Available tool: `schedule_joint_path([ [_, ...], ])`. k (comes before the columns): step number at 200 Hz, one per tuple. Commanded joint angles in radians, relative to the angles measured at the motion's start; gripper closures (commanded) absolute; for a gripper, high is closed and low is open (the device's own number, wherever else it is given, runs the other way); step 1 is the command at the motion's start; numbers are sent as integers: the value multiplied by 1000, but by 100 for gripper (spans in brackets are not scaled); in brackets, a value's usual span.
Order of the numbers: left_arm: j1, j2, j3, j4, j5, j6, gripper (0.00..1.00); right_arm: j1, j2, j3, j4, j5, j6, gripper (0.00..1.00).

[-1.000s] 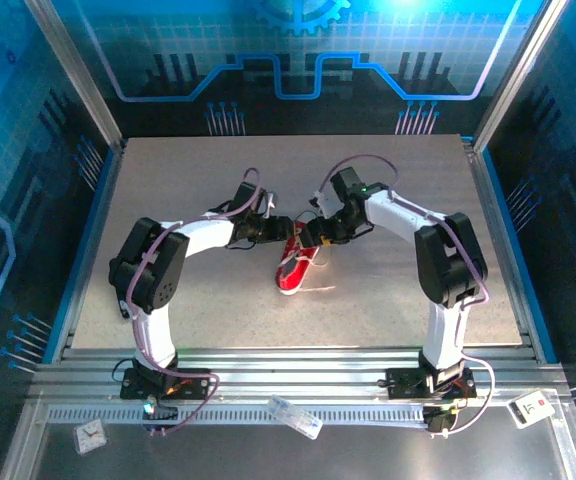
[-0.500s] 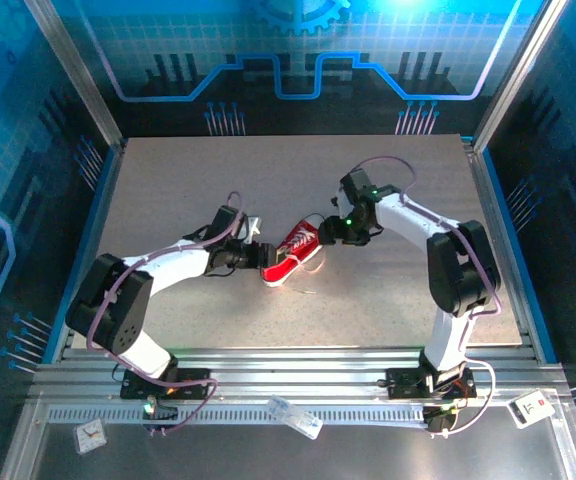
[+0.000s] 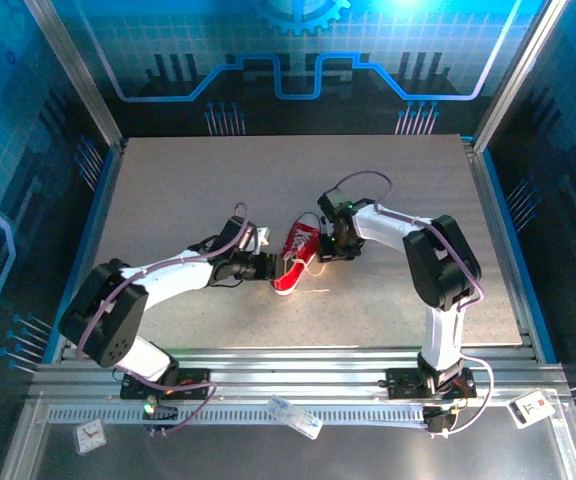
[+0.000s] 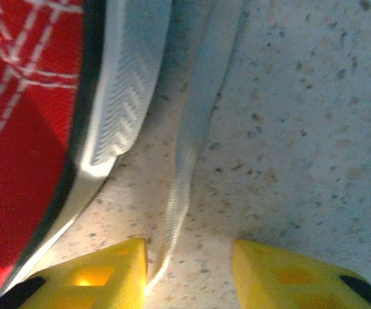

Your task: Tie the shoes

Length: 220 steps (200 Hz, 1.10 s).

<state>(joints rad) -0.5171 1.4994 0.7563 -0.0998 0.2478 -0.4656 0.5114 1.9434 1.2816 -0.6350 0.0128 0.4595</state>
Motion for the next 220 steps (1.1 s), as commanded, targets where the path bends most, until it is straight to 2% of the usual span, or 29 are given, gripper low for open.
schedule_joint_path([
  [1, 3, -63, -7, -34, -13, 12, 44, 1, 60, -4, 13, 44, -4, 66],
  [15, 4, -100, -22, -45, -16, 31, 42, 2, 65, -13, 20, 49, -7, 74],
  [47, 3, -209, -96, -87, -53, 131, 41, -10, 6, -42, 36, 85, -48, 100],
  [63, 7, -253, -146, -97, -78, 139, 43, -28, -32, -53, 45, 95, -74, 100],
  [84, 17, -272, -201, -63, -63, 109, 49, -53, -63, -63, 65, 79, -108, 100],
  [121, 23, -202, -230, 17, -19, 93, 52, -65, -71, -70, 101, 13, -159, 100],
  [150, 21, -93, -193, 85, 38, 101, 52, -65, -49, -49, 116, -44, -169, 100],
  [173, -13, -37, -144, 127, 48, 70, 53, -65, -33, -13, 104, -62, -182, 100],
  [220, -81, -21, -74, 146, 25, 3, 61, -73, -14, 82, 50, -65, -223, 100],
])
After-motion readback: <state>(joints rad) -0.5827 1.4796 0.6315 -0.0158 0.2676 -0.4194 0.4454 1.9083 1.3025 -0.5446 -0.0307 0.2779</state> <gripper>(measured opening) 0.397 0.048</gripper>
